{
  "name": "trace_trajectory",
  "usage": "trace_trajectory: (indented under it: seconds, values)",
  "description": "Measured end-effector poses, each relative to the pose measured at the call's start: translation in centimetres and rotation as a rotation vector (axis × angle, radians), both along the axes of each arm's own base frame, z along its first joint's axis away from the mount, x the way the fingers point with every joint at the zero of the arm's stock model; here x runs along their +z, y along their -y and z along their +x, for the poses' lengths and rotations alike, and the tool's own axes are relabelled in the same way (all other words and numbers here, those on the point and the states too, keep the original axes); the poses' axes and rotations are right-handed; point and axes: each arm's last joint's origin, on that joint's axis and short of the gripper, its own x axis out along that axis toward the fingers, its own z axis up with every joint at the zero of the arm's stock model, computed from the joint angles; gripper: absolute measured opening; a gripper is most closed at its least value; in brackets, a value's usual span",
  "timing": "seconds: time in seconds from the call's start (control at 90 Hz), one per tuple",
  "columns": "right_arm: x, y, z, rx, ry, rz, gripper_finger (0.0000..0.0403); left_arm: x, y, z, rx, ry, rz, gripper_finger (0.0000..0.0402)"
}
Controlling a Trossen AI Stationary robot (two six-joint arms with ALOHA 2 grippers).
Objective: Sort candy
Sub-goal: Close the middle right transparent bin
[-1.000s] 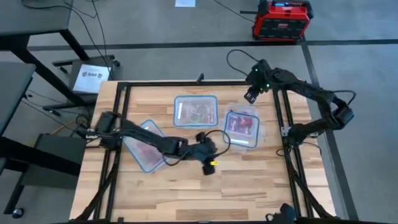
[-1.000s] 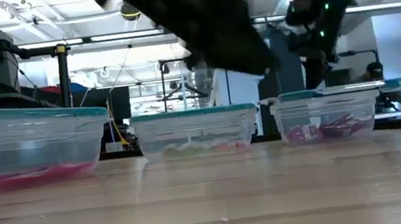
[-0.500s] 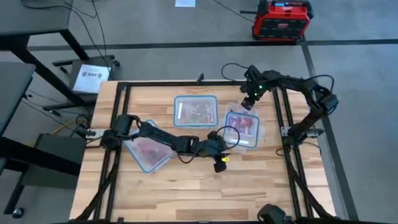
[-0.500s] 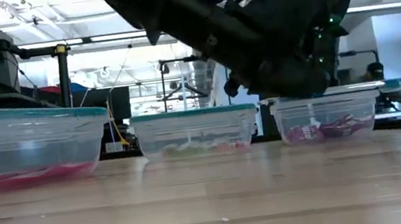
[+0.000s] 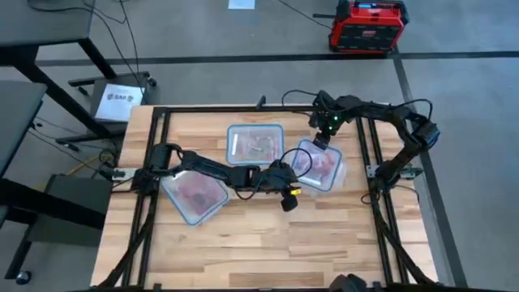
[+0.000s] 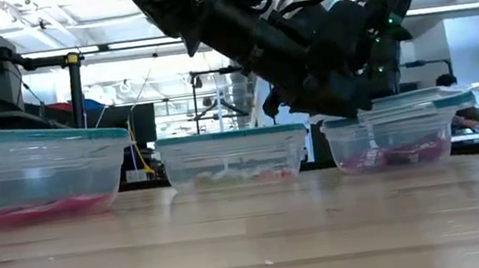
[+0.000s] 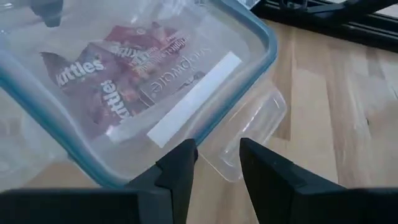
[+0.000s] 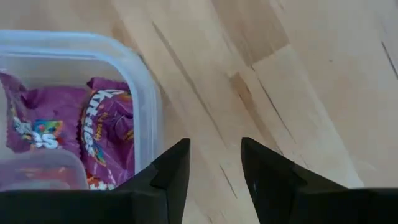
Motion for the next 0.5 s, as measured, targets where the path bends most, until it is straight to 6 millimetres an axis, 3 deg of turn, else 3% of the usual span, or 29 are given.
trace_trajectory:
  seconds: [0.144,0.322,0.411,0.5]
  values:
    - [0.6,0.4,-0.8,-0.037,0.012,-0.013,0.0132,1.2,0.3,-0.3,0.002,0.019,0.003,0.0118]
    - [4.8,0.9,-2.0,-0.077,0.102,-0.129,0.0132,2.8,1.2,-1.3,-0.025,-0.02,0.006,0.0118]
    - [6.4,0.7,-2.6,-0.092,0.14,-0.18,0.0132,2.8,1.8,-1.9,-0.045,-0.093,0.009,0.0118]
    - [6.4,0.4,-3.0,-0.097,0.138,-0.181,0.0132,2.0,2.6,-2.3,-0.068,-0.171,0.022,0.0118]
